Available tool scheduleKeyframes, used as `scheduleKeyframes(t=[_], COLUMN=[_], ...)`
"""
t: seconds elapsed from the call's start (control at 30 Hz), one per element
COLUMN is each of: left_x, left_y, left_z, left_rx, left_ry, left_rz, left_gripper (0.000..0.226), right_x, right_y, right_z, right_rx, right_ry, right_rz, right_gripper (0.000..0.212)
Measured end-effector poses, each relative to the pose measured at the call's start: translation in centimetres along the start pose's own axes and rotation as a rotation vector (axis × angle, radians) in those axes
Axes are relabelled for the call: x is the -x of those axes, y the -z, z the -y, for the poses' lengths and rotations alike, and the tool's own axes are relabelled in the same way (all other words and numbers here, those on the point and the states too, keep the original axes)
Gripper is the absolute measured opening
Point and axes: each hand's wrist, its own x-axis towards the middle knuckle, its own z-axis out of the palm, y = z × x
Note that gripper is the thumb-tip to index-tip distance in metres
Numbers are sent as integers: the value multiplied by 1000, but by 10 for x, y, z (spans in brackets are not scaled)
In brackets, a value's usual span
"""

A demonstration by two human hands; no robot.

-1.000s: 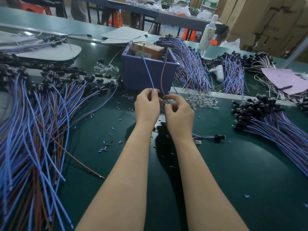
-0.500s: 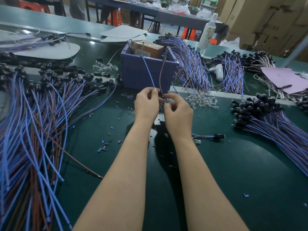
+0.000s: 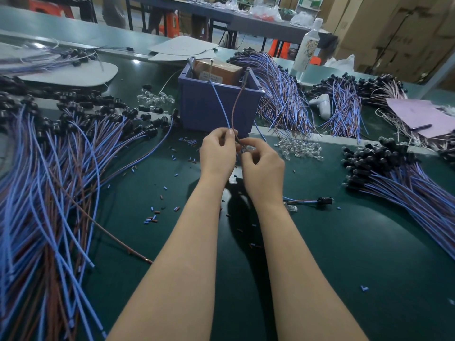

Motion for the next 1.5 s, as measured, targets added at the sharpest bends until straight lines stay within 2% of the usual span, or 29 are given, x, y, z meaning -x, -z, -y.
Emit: scheduleKeyframes(t=[0.6, 0.87, 0.93, 1.03, 1.13, 1.2, 1.23, 1.3, 1.37, 1.43, 1.5], left_x=[1, 6, 8, 8, 4, 0, -2, -4, 2, 9, 11], left_y=[0, 4, 6, 17, 42, 57, 61, 64, 58, 47, 34], left_z=[-6, -22, -32, -47, -58, -59, -57, -52, -52, -52, -49], left_rx=[-27, -18, 70, 236, 455, 590, 562, 320, 44, -153, -264], left_ry=[15, -16, -43, -88, -87, -64, -48, 0, -98, -321, -439], left_rz=[16, 63, -3, -278, -599, -709, -734, -739, -752, -712, -457], left_gripper=[21, 22, 22, 22, 20, 16, 25, 57, 69, 56, 33], right_x=[-2, 0, 0, 1, -2, -1, 0, 1, 1, 0, -3], right_y=[-1, 1, 2, 1, 0, -2, -3, -6, -7, -5, -2], right_z=[-3, 3, 5, 3, -3, -7, -8, -9, -9, -10, -11], right_rx=[-3, -77, -74, 102, 368, 471, 492, 458, 389, 346, 365], right_ry=[-57, -7, 26, 91, 21, -36, -43, -28, -11, -14, -45], right_rz=[-56, 37, 84, 212, 250, 312, 343, 368, 376, 375, 351], right_gripper=[28, 23, 16, 17, 21, 24, 24, 26, 27, 26, 26])
